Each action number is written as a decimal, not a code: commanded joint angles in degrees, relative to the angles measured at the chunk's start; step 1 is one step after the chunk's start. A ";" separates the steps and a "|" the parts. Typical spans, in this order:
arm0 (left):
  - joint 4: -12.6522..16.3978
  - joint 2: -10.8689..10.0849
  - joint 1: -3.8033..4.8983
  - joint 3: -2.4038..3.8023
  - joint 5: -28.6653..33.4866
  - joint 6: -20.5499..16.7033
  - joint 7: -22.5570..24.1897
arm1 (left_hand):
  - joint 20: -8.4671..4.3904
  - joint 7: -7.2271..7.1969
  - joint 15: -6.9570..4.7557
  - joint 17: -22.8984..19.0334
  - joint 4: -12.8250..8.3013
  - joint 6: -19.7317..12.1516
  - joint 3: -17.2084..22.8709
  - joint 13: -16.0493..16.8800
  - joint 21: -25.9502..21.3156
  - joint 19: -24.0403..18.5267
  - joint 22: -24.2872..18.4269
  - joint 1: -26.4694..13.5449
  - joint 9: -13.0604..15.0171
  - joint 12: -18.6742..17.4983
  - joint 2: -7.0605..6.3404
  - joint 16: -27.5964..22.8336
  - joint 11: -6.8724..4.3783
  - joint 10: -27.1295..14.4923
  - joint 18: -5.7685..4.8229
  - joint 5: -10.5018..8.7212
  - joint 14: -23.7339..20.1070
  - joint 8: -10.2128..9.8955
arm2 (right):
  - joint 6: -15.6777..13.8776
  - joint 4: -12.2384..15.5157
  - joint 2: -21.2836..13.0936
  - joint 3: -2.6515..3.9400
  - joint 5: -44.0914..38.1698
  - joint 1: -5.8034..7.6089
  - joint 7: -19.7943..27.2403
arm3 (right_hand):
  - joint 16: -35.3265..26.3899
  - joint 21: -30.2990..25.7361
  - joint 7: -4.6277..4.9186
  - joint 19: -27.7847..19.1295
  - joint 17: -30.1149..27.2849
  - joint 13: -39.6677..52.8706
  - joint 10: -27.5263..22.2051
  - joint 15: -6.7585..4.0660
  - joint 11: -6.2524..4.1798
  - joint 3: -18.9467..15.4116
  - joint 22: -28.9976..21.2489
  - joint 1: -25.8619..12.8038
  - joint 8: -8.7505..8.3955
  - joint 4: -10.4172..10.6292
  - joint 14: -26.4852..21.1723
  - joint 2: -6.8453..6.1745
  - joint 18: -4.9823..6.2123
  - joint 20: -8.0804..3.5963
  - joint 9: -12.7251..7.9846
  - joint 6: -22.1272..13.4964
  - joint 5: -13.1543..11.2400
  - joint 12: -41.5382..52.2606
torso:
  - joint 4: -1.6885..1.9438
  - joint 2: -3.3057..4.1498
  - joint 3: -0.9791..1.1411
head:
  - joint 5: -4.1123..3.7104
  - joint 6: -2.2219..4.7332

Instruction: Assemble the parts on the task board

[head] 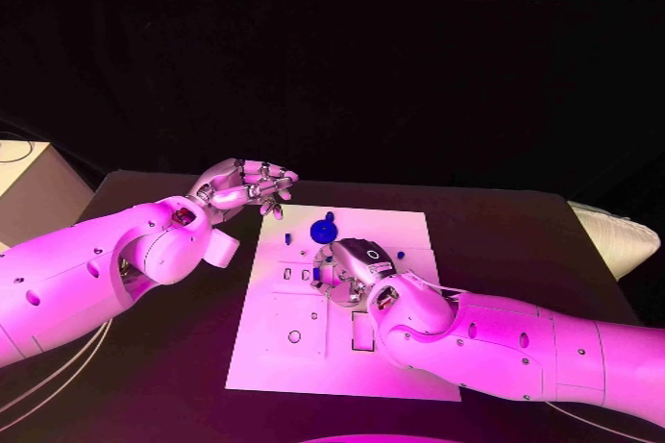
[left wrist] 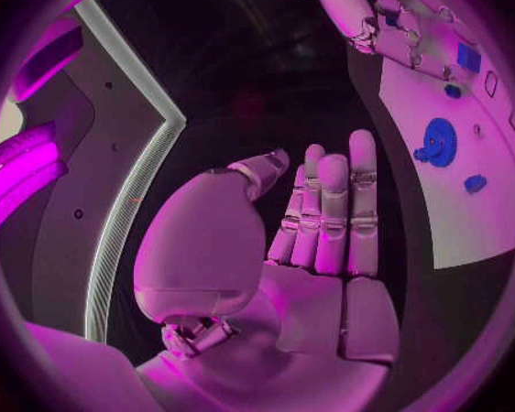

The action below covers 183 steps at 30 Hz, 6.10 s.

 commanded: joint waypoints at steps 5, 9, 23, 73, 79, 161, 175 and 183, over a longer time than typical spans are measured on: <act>0.14 0.04 0.00 0.03 -0.17 1.13 0.13 | -0.10 0.06 0.12 0.05 -0.01 0.06 0.24 0.06 0.32 -0.21 0.05 0.48 0.06 0.15 -0.24 0.25 0.21 -0.32 0.33 -0.28 0.39 0.20 | 0.28 0.08 0.00 -0.01 -0.26 -0.03 0.53 | -0.28 -0.37 0.05 4.64 11.76 7.71 -0.58 0.47 0.24 -0.71 12.41 -0.58 -0.39 0.12 5.31 -0.22 -0.43 0.56 -0.13 -0.55 -0.50 -0.51 | -0.01 0.04 0.01 | -0.04 0.00; 0.14 0.02 0.00 0.03 -0.18 1.16 0.11 | -0.10 0.06 0.12 0.05 -0.01 0.06 0.24 0.06 0.32 -0.21 0.05 0.48 0.06 0.15 -0.24 0.25 0.21 -0.32 0.33 -0.28 0.39 0.20 | 0.33 0.11 -0.04 -0.01 -0.21 -0.03 0.57 | -0.27 -0.37 0.06 4.64 11.78 7.72 -0.58 0.48 0.25 -0.81 12.41 -0.62 -0.40 0.18 5.31 -0.23 -0.43 0.57 -0.14 -0.58 -0.56 -0.51 | -0.01 0.03 0.01 | -0.06 -0.04; -0.76 0.33 -0.11 0.03 -2.01 0.72 -0.99 | -0.07 0.07 0.17 0.84 0.25 -0.32 0.14 0.44 0.56 -0.29 0.16 0.12 0.07 0.66 -0.50 1.10 0.28 -1.00 0.32 -0.32 0.69 0.05 | -6.09 2.48 -2.19 0.03 1.59 0.00 4.40 | -0.49 -0.91 1.41 4.47 11.38 7.24 -1.39 1.70 1.45 -17.78 12.12 2.67 -3.00 6.70 5.20 1.28 -0.30 1.51 -1.55 -4.67 0.86 -1.05 | -0.05 -0.07 0.00 | -0.23 0.40; -7.85 12.64 5.24 -7.49 -38.81 21.39 -41.82 | -3.27 -4.86 -3.39 32.00 11.04 -2.43 -8.67 31.51 23.58 12.56 27.34 -13.49 20.50 38.71 1.35 28.98 -3.80 5.08 -3.18 -0.28 17.06 23.87 | 3.29 -6.52 -14.47 2.30 52.94 12.75 30.31 | -1.17 -4.75 1.14 3.06 10.18 6.33 -2.73 1.26 1.19 -15.38 9.48 8.41 -2.17 6.64 4.88 4.25 0.56 1.34 -1.47 -3.21 11.34 -1.99 | 0.03 -3.75 1.59 | 1.66 -2.26; -9.30 14.39 6.02 -8.47 -38.72 21.52 -41.93 | -3.26 -4.85 -3.38 31.91 11.04 -2.57 -8.78 31.33 23.57 12.51 27.32 -13.78 20.68 38.58 1.49 28.91 -3.79 4.90 -3.18 -0.27 17.01 23.91 | 3.62 -6.95 -14.22 2.29 52.24 12.75 29.77 | -1.17 -4.83 1.15 3.03 10.18 6.29 -2.77 1.27 1.20 -15.37 9.42 8.36 -2.20 6.66 4.88 4.22 0.58 1.34 -1.48 -3.27 11.37 -2.02 | -0.13 -3.62 1.52 | 1.68 -2.35; -14.52 18.87 6.10 -9.33 -35.54 27.15 -41.92 | -3.20 -5.01 -3.43 31.91 10.36 -3.72 -6.30 30.84 23.61 11.85 27.24 -8.72 23.36 38.29 2.91 28.91 -3.92 3.82 -3.11 -0.14 16.84 24.65 | 5.22 -7.77 -12.78 2.14 51.02 12.34 28.57 | -1.23 -4.89 1.20 3.02 10.06 6.39 -2.64 1.34 1.26 -15.26 9.40 7.55 -2.20 6.94 4.85 4.20 0.59 1.39 -1.48 -3.46 11.18 -1.89 | -0.09 -3.34 1.54 | 1.14 -4.21; -14.65 18.70 6.03 -9.54 -34.93 26.81 -41.87 | -3.34 -5.30 -3.72 31.87 8.28 -4.10 1.07 30.21 23.66 11.48 27.20 -4.03 24.87 37.75 3.07 28.87 -4.23 3.28 -3.05 -0.01 16.79 24.47 | 5.62 -7.80 -12.76 2.13 51.03 12.25 28.49 | -1.29 -4.99 1.19 2.99 9.96 6.40 -2.61 1.34 1.25 -15.08 9.34 7.41 -2.16 6.89 4.83 4.28 0.61 1.40 -1.47 -3.48 11.23 -1.86 | -0.03 -3.35 1.56 | 0.80 -4.36; -13.84 17.54 5.96 -9.41 -33.28 26.89 -41.84 | -3.44 -5.24 -3.77 31.79 1.37 -5.07 15.37 29.17 23.94 11.32 27.47 -4.59 28.03 36.78 0.87 28.76 -4.28 3.32 -3.05 0.97 16.75 25.54 | 6.07 -7.87 -12.80 2.11 51.09 12.19 28.55 | -1.33 -5.04 1.19 2.98 9.87 6.36 -2.65 1.34 1.26 -15.05 9.31 7.34 -2.15 6.90 4.81 4.29 0.62 1.40 -1.46 -3.48 11.24 -1.90 | -0.02 -3.39 1.53 | 0.63 -4.29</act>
